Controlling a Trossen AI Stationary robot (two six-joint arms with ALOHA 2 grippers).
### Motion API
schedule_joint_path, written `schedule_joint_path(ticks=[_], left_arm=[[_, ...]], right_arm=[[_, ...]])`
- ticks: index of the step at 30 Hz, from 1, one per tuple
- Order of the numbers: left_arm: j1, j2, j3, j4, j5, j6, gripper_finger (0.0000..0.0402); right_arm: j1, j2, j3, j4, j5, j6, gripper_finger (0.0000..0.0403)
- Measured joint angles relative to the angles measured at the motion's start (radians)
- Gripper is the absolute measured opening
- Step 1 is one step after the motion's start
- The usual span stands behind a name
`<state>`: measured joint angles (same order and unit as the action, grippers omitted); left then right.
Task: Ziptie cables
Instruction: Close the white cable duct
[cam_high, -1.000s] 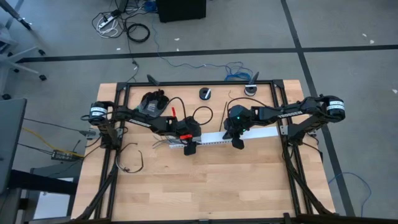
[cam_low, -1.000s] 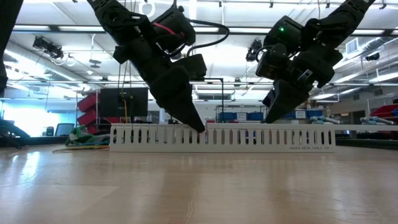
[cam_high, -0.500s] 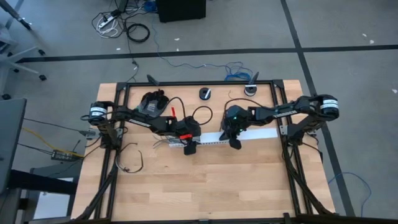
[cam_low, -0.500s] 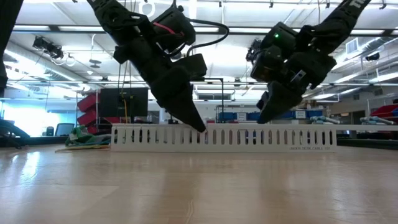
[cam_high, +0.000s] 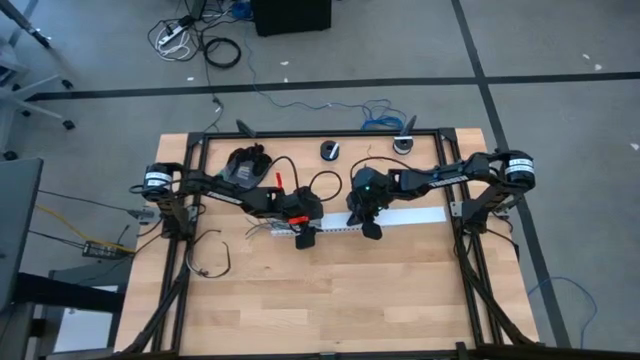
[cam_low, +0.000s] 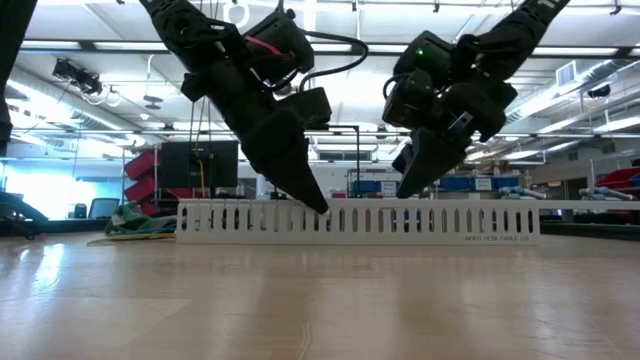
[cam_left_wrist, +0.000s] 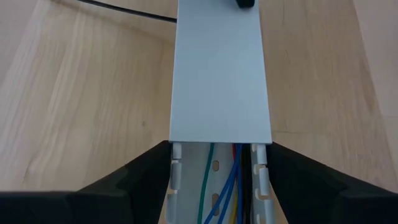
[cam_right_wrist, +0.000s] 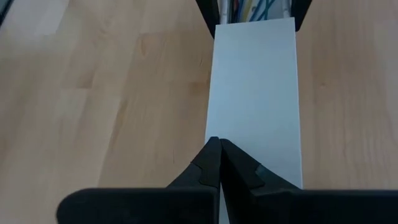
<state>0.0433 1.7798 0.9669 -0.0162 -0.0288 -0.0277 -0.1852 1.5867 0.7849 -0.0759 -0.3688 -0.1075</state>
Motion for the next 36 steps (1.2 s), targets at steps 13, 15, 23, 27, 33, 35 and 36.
schedule_joint_path(ticks=[13,15,23,27,33,35,36], left_arm=[[0.001,0.0,0.001,0.001,-0.007,-0.002,0.0247],[0.001,0.0,0.001,0.0,-0.007,-0.002,0.0247],[0.001,0.0,0.002,-0.002,-0.004,-0.003,0.0247],[0.001,0.0,0.002,-0.002,-0.003,-0.003,0.0247],[0.001,0.0,0.002,-0.006,-0.002,0.0,0.0249],[0.0,0.0,0.002,-0.017,-0.002,0.02,0.0255],[0.0,0.0,0.003,-0.027,-0.001,0.028,0.0259]], right_arm=[[0.0,-0.058,0.004,-0.015,0.056,-0.002,0.0],[0.0,-0.066,0.004,-0.035,0.067,-0.002,0.0],[-0.005,-0.067,-0.003,-0.108,0.121,-0.001,0.0],[-0.006,-0.059,-0.006,-0.097,0.117,-0.001,0.0],[-0.007,-0.02,-0.005,-0.091,0.096,0.0,0.0],[-0.006,-0.018,-0.004,-0.091,0.095,0.0,0.0],[-0.006,-0.017,-0.004,-0.084,0.095,0.0,0.0]])
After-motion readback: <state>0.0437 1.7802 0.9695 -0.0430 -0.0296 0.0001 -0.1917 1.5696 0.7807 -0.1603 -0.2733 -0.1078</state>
